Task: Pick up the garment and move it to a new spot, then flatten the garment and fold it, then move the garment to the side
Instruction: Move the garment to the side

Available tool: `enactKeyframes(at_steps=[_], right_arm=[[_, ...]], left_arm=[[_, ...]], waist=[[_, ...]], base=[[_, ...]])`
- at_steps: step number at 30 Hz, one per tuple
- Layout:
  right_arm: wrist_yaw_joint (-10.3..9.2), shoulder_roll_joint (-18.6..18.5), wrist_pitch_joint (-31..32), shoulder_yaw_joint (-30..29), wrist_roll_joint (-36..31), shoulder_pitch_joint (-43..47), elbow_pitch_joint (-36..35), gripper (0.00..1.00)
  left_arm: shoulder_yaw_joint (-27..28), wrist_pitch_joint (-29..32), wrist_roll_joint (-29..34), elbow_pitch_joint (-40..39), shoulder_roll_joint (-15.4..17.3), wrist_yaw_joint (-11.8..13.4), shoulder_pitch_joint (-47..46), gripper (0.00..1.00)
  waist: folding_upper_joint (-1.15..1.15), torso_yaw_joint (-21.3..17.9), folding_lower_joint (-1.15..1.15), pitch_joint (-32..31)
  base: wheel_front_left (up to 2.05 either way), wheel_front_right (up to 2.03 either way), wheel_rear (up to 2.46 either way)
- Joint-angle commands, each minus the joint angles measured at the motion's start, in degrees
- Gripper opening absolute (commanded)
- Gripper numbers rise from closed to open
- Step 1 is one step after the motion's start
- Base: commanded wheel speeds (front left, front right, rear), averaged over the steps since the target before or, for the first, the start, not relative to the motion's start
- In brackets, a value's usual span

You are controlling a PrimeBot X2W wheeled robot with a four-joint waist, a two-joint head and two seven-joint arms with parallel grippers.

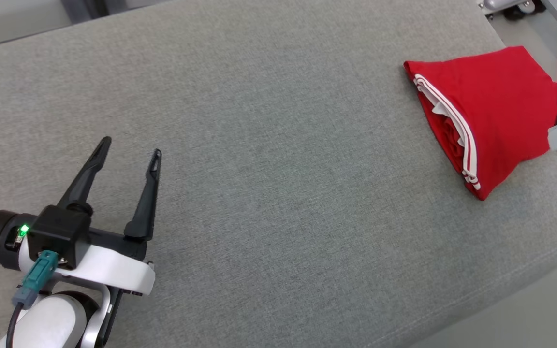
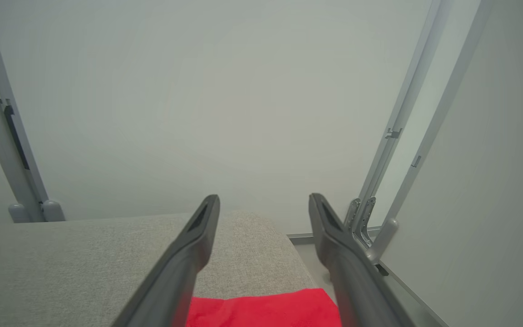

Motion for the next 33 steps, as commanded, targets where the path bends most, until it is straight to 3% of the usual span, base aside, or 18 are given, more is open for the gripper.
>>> enactKeyframes(at_steps=[1, 10, 16, 26, 33], right_arm=[[-0.01, 0.4, -0.1, -0.5, -0.8, 1.4, -1.3, 1.00], [-0.01, 5.9, -0.1, -5.5, -6.8, 14.3, -21.6, 1.00], [-0.01, 11.2, -0.1, -6.1, -10.2, 22.1, -30.2, 1.00], [-0.01, 15.4, 2.7, -8.4, -16.0, 35.2, -35.4, 1.00], [-0.01, 17.3, 6.0, -10.2, -16.7, 43.0, -37.6, 1.00]], left_arm=[[0.4, -0.5, -0.4, 0.5, -0.2, 0.3, 0.2, 1.00], [3.2, -6.0, -3.5, 3.4, -2.6, 0.9, 1.7, 1.00], [5.2, -8.9, -4.9, 4.9, -3.7, 1.3, 3.1, 1.00], [7.3, -11.2, -6.3, 5.7, -5.5, 1.9, 9.3, 1.00], [6.1, -11.5, -6.7, 7.4, -6.2, 0.3, 14.0, 1.00]], waist=[[0.00, 0.7, 0.00, -0.9], [0.00, 6.5, 0.00, -5.3], [0.00, 10.7, 0.00, -7.4], [0.00, 15.6, 0.00, -12.5], [0.00, 16.5, 0.00, -17.7]], base=[[0.00, 0.00, 0.00], [0.00, 0.00, 0.00], [0.00, 0.00, 0.00], [0.00, 0.00, 0.00], [0.00, 0.00, 0.00]])
